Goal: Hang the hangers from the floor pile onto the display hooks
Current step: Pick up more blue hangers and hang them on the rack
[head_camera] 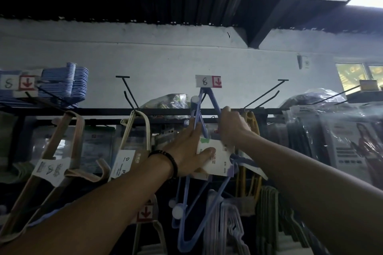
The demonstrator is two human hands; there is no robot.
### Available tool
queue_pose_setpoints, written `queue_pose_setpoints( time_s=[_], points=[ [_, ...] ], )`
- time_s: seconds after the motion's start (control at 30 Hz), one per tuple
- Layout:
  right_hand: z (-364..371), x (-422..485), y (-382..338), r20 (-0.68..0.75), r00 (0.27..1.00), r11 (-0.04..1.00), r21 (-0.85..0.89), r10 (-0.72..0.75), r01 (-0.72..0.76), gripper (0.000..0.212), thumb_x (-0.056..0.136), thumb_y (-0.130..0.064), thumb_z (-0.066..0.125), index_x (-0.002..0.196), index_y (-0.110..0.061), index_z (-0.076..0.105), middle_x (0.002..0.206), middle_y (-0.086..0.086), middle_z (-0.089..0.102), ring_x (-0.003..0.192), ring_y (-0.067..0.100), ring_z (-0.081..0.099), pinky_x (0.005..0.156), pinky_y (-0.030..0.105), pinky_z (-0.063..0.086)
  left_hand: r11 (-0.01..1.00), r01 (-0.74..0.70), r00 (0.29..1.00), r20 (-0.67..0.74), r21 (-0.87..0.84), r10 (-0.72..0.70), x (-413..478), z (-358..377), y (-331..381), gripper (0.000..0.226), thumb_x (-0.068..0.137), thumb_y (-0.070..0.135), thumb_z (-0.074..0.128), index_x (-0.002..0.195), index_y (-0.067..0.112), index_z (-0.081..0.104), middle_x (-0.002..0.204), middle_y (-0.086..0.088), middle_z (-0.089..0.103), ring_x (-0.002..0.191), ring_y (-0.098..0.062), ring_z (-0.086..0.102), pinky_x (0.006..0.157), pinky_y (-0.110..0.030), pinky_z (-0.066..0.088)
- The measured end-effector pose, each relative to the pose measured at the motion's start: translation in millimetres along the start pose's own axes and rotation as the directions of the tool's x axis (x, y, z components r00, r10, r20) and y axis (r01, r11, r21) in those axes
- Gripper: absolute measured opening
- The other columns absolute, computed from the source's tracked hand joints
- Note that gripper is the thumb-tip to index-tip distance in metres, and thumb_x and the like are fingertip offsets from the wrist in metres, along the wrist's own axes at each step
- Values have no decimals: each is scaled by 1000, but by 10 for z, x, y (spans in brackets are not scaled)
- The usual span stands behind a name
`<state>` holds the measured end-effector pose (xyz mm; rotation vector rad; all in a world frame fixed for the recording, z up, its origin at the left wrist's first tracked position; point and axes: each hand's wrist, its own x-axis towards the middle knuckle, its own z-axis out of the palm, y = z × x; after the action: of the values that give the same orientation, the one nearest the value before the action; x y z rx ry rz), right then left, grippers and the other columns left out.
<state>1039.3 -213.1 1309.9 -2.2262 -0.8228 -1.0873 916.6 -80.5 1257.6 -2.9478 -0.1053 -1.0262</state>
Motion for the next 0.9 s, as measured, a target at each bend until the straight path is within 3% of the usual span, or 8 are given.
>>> queue_pose_setpoints(
  time_s=[0.17, 0.3, 0.4, 0.53, 0.6, 0.67, 0.77, 0.9],
  points=[
    [436, 262, 10, 90, 996, 996, 87, 26, -34, 32, 94, -10, 70, 121, -1, 55, 89, 4, 54, 66, 10, 53, 53, 20, 41, 975, 38, 999, -29, 217, -33, 149, 257, -252, 111, 89, 65, 64, 164, 33, -11, 166, 6, -39, 160, -31, 5, 122, -55, 34],
    [863, 434, 68, 222, 975, 1000, 3, 2, -3, 31, 97, -8, 62, 126, 3, 58, 97, 13, 55, 71, 17, 57, 61, 23, 42, 905, 70, 996, -77, 419, -42, 311, 562, -473, 110, 76, 58, 80, 159, 27, 16, 171, 0, -9, 154, -38, 20, 108, -62, 46],
    [1114, 593, 135, 274, 961, 999, -36, -23, 34, 35, 96, -13, 66, 128, -3, 56, 90, 7, 58, 68, 13, 58, 55, 23, 45, 886, 123, 989, 22, 446, -148, 385, 799, -555, 104, 87, 50, 73, 163, 24, 7, 171, -5, 0, 154, -37, 19, 111, -58, 44],
    [1075, 728, 236, 396, 887, 949, -99, -238, 299, 48, 99, -16, 65, 144, -15, 48, 130, 16, 57, 111, 28, 63, 94, 40, 56, 879, 174, 972, 67, 444, -226, 432, 989, -569, 106, 92, 48, 64, 165, 22, -9, 173, -7, -9, 159, -36, 4, 118, -60, 36],
    [885, 693, 288, 452, 855, 963, 44, -255, 264, 39, 107, -18, 53, 145, -17, 48, 134, 18, 58, 113, 29, 63, 96, 39, 55, 898, 178, 970, 83, 401, -230, 456, 1004, -544, 104, 94, 51, 61, 165, 23, -9, 174, -4, -7, 160, -34, 0, 120, -60, 33],
    [778, 680, 404, 387, 892, 970, 154, -234, 188, 28, 112, -37, 39, 122, -19, 57, 109, 16, 65, 91, 26, 68, 78, 35, 59, 893, 187, 959, 119, 410, -256, 455, 996, -497, 106, 95, 56, 59, 165, 26, -14, 174, 0, -12, 161, -34, -4, 123, -60, 27],
    [720, 622, 503, 239, 953, 970, 202, -187, 139, 55, 107, -55, 35, 97, -8, 63, 87, 12, 69, 71, 24, 70, 67, 43, 63, 875, 214, 948, 124, 435, -294, 358, 944, -412, 105, 94, 62, 59, 165, 29, -10, 175, -1, -11, 161, -36, -3, 124, -59, 21],
    [478, 238, 340, 69, 969, 952, 216, -237, 218, 33, 100, -46, 51, 95, -16, 65, 86, 5, 68, 69, 22, 66, 54, 34, 55, 871, 159, 987, -71, 466, -143, -103, 609, -141, 59, 95, 61, 50, 146, 31, 45, 150, -6, 48, 136, -33, 43, 110, -52, 43]
  ],
)
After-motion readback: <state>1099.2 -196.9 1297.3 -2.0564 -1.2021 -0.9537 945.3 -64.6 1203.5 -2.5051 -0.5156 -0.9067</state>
